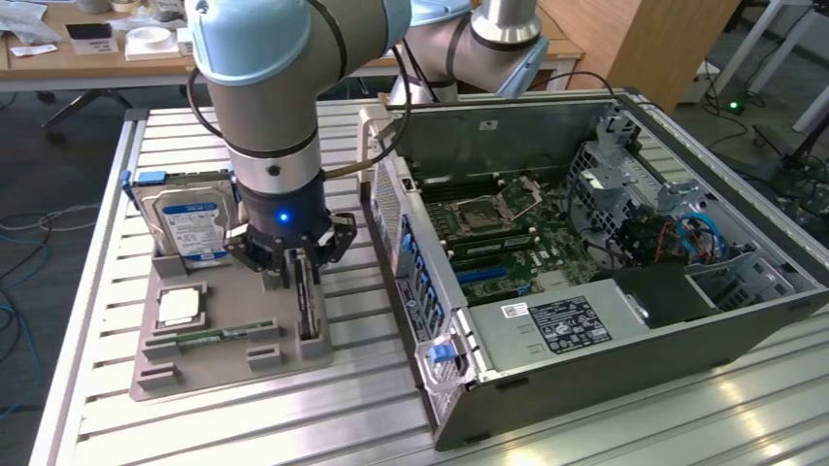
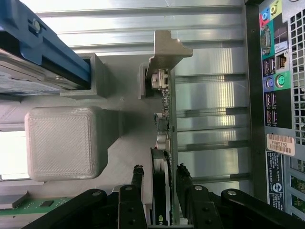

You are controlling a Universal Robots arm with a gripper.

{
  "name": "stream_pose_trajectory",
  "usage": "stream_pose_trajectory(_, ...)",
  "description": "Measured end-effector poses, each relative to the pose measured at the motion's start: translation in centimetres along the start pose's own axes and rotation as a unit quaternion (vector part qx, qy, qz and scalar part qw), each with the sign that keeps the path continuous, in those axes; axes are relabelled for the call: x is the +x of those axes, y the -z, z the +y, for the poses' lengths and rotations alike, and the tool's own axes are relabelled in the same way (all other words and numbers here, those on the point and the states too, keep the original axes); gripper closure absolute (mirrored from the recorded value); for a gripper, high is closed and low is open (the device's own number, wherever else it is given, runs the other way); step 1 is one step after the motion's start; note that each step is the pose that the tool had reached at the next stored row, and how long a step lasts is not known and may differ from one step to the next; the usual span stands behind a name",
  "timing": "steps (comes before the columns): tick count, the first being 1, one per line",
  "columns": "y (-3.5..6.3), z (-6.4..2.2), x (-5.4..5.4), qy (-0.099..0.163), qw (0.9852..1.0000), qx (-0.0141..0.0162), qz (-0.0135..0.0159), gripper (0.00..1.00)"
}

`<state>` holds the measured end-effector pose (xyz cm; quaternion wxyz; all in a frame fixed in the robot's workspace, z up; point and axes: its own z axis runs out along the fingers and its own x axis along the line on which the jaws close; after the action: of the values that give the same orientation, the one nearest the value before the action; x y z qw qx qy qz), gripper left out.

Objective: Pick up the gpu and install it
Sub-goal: 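Pick up the gpu and move the gpu toward the slot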

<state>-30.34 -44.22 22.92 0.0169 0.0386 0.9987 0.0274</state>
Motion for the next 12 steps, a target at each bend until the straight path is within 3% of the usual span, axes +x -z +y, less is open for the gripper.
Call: stream_pose_trajectory(12, -0.01, -0.02, -0.18, 0.000, 1.0000, 0.0004, 0.0001, 0.58)
